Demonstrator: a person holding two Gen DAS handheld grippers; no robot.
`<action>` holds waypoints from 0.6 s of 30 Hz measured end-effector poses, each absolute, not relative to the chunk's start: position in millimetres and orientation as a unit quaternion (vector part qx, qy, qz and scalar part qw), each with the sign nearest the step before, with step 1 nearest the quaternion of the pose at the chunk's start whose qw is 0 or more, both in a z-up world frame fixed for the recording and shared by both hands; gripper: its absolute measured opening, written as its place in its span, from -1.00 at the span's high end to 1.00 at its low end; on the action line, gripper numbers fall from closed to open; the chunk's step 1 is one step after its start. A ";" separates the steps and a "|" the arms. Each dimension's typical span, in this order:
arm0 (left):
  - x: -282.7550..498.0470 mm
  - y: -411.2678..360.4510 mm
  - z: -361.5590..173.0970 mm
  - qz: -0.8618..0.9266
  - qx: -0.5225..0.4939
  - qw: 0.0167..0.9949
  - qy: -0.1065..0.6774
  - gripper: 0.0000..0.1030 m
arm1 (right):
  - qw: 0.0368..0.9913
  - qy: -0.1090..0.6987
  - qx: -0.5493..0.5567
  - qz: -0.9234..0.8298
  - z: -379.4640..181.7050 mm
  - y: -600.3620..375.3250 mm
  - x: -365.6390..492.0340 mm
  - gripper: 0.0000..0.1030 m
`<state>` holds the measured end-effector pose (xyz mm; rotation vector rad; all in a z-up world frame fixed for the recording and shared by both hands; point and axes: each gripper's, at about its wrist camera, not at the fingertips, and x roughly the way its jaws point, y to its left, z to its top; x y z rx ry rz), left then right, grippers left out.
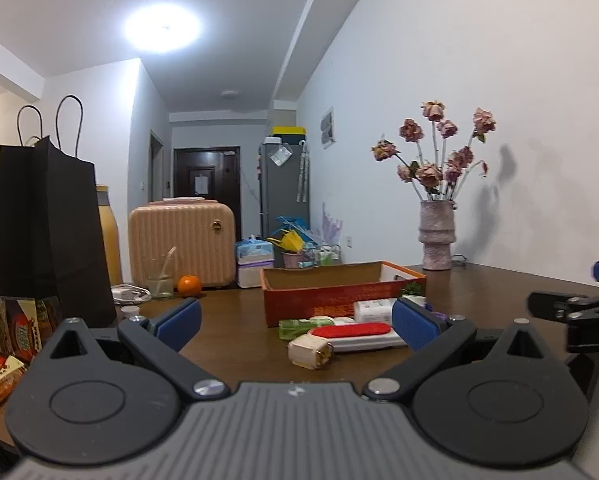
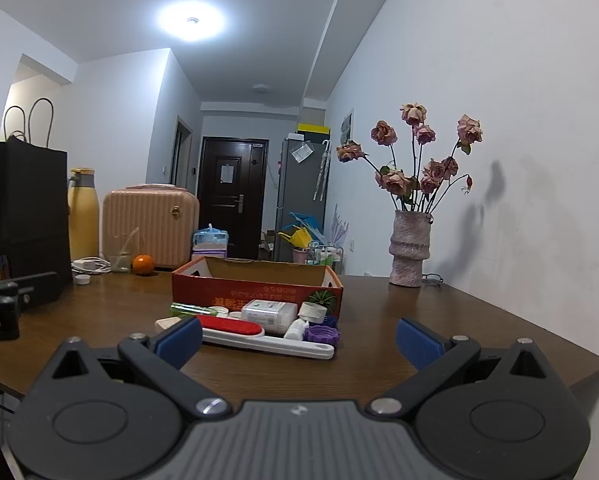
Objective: Organize rigid objects
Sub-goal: 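Grasp the cream plug adapter with the left gripper while the right gripper grasps the white tape roll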
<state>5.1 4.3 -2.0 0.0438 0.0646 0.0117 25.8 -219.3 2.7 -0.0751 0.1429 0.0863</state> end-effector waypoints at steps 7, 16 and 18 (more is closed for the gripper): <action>55.0 10.7 -12.1 0.047 0.032 0.996 0.065 -1.00 | 0.995 0.072 -0.033 0.054 -4.4 -221.8 75.5 -1.00; 137.0 21.7 -15.2 -0.011 0.004 0.989 0.147 -1.00 | 0.981 0.160 -0.023 0.107 -22.7 -229.4 173.3 -0.96; 158.8 15.5 -19.8 -0.008 0.028 0.984 0.174 -1.00 | 0.977 0.174 -0.030 0.118 -26.3 -231.9 193.0 -0.86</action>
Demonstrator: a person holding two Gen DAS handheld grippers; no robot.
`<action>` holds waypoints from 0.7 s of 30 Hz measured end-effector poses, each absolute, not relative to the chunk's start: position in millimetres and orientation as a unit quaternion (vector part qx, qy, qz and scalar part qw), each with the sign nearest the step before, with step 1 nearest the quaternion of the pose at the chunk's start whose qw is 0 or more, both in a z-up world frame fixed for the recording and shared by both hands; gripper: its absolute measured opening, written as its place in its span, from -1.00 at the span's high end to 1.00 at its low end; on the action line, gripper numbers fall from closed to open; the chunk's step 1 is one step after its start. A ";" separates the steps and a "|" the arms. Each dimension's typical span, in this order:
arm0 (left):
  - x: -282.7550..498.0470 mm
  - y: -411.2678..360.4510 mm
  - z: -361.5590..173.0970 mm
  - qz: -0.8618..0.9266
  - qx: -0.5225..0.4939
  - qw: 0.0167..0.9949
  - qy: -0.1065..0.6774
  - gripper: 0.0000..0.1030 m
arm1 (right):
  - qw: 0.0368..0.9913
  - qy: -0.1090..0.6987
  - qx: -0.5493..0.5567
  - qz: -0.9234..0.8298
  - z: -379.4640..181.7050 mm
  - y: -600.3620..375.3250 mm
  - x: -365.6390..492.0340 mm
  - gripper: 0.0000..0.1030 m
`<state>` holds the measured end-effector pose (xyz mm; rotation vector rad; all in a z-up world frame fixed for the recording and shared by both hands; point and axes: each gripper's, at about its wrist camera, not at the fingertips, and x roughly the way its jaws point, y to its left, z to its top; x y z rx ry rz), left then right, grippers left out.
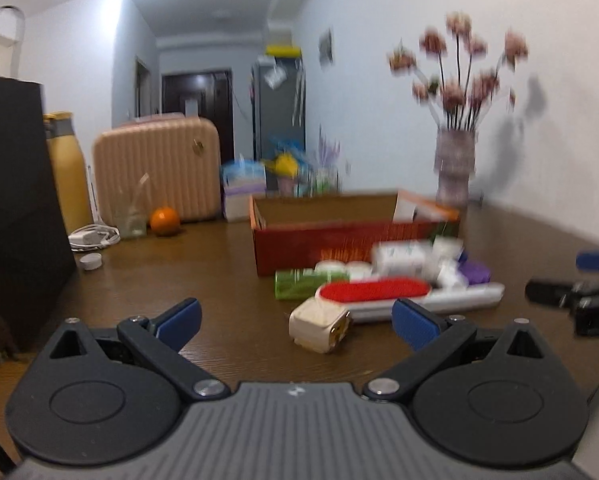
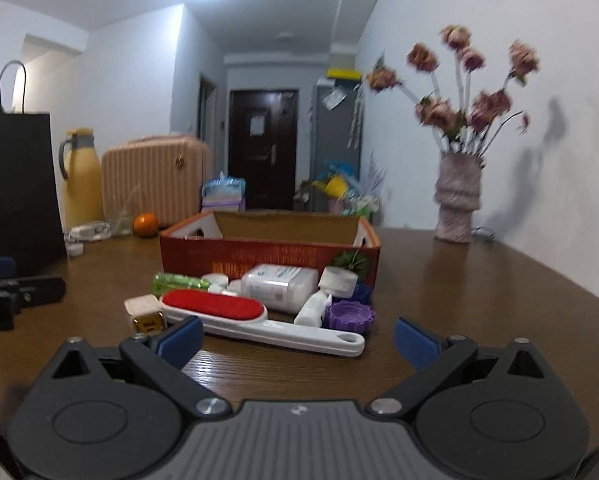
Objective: Organize rigid objects
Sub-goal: 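Grasp the cream plug adapter with the left gripper while the right gripper grasps the white tape roll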
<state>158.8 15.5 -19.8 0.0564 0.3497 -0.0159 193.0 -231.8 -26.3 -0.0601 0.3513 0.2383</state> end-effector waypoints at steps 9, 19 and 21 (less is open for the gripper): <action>245.1 6.0 -43.1 0.009 0.011 0.968 0.249 -1.00 | 0.960 0.225 -0.013 0.168 -38.4 -238.1 258.6 -0.38; 288.8 3.0 -61.5 0.046 0.030 0.960 0.273 -1.00 | 0.962 0.235 -0.053 0.131 -46.6 -233.1 317.4 -0.31; 287.1 13.1 -61.2 0.035 0.017 0.959 0.281 -1.00 | 0.960 0.246 -0.051 0.125 -48.8 -240.8 329.4 -0.31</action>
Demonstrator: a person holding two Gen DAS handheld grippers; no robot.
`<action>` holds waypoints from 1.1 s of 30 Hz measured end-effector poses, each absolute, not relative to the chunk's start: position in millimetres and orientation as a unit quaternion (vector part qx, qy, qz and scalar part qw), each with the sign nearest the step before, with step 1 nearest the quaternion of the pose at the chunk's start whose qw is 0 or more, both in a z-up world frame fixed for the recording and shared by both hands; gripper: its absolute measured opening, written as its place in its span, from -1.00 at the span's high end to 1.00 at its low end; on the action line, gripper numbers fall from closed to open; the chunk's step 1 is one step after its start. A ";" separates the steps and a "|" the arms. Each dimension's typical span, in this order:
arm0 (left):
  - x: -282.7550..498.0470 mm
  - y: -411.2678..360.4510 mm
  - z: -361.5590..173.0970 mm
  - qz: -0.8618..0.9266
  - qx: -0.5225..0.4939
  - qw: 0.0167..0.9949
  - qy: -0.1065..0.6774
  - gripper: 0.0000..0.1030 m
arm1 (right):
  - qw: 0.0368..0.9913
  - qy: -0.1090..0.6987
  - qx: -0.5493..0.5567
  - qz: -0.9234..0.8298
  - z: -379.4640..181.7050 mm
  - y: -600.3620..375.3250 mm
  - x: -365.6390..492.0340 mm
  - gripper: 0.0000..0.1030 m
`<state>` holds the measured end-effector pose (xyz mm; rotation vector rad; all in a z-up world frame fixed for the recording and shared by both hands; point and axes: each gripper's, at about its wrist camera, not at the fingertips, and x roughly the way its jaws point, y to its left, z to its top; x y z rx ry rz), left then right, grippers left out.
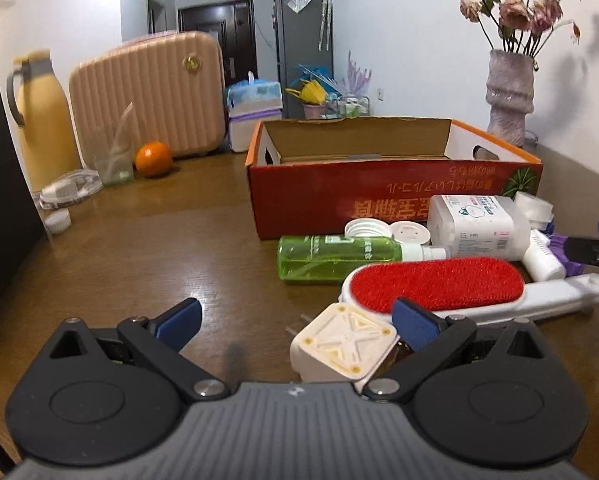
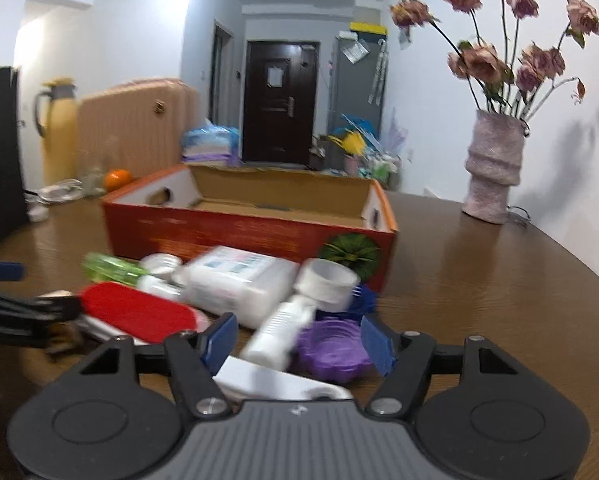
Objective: Organize rigid objects
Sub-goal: 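Grasp the cream plug adapter with the left gripper while the right gripper grasps the white tape roll, then carry the plug adapter into the box and release it while the right gripper drops the tape roll in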
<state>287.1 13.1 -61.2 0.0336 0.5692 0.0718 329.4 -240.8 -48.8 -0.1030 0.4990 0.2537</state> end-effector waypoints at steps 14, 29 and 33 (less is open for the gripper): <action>275.7 10.7 -61.9 0.076 0.056 0.953 0.289 -0.22 | 0.943 0.290 0.018 0.161 -54.5 -255.6 406.7 -0.06; 226.8 15.8 -38.0 0.076 0.004 0.967 0.243 0.24 | 0.960 0.240 -0.015 0.143 -30.0 -247.7 363.4 0.20; 189.7 14.3 -22.2 0.076 -0.003 0.977 0.198 0.24 | 0.972 0.190 -0.022 0.140 -9.3 -245.4 303.9 0.20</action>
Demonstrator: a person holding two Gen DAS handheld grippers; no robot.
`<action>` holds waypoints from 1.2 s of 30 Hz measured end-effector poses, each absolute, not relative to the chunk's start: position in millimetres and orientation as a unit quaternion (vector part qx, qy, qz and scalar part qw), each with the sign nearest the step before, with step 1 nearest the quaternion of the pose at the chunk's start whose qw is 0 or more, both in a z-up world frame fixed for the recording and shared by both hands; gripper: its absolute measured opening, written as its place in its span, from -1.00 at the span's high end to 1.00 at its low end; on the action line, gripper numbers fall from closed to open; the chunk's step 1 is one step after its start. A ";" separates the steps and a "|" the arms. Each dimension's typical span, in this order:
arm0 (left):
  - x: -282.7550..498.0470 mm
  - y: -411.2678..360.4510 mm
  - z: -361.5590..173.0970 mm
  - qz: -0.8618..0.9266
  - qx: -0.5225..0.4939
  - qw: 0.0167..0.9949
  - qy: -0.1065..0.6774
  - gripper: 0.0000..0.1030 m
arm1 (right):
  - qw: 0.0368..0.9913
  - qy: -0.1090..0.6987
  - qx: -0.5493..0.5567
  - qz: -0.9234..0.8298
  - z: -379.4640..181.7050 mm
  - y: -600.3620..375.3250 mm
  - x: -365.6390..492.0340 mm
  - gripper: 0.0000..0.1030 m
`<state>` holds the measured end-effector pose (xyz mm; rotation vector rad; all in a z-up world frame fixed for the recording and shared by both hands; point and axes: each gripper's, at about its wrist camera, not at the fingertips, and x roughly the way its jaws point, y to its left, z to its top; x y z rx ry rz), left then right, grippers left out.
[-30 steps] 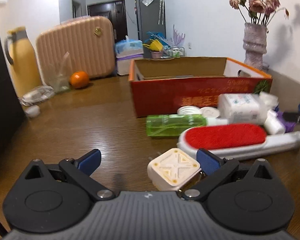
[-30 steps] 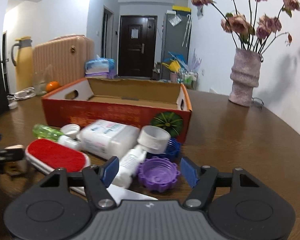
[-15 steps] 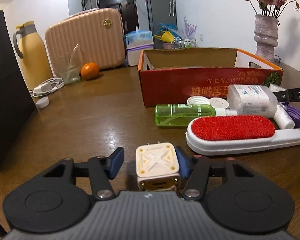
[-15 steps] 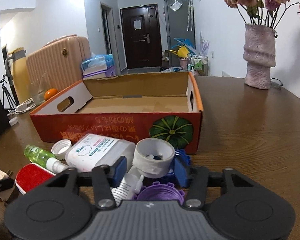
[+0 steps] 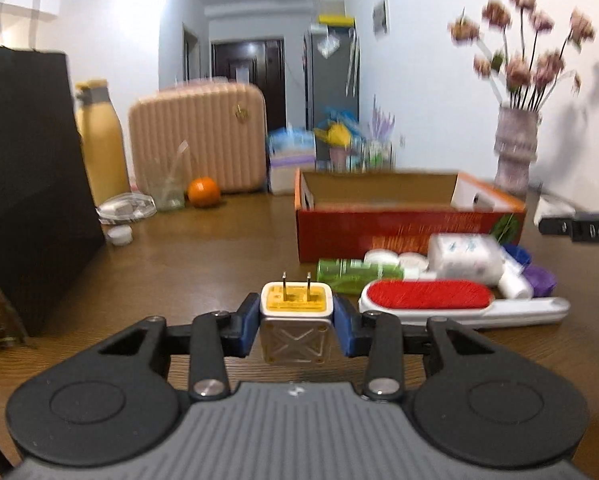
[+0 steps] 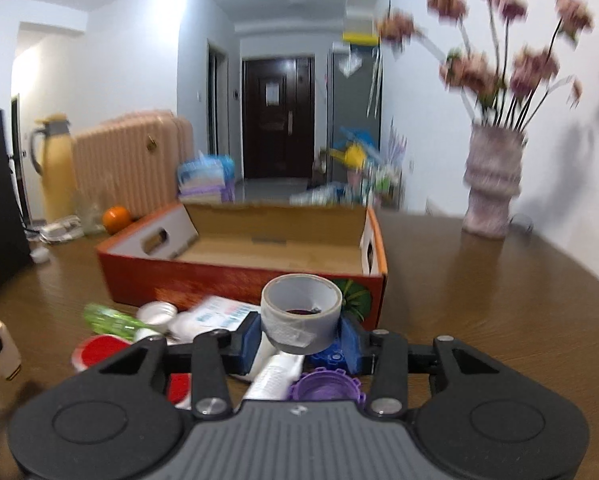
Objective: Organize rigid objects
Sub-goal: 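Carry the plug adapter into the box and release it while the right gripper drops the tape roll in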
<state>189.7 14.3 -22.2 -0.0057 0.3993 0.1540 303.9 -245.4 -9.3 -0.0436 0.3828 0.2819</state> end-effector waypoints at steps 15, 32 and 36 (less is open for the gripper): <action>57.3 -7.7 29.4 0.051 0.024 0.998 0.002 0.24 | 0.990 0.020 0.021 0.141 29.7 -246.3 104.4 0.20; 74.7 -2.0 29.8 0.054 0.008 0.998 0.010 0.24 | 0.990 0.009 0.006 0.140 30.1 -228.7 112.2 0.20; 101.9 -0.8 32.4 0.056 0.009 0.998 0.007 0.24 | 0.989 0.019 0.013 0.143 33.7 -230.6 144.0 0.20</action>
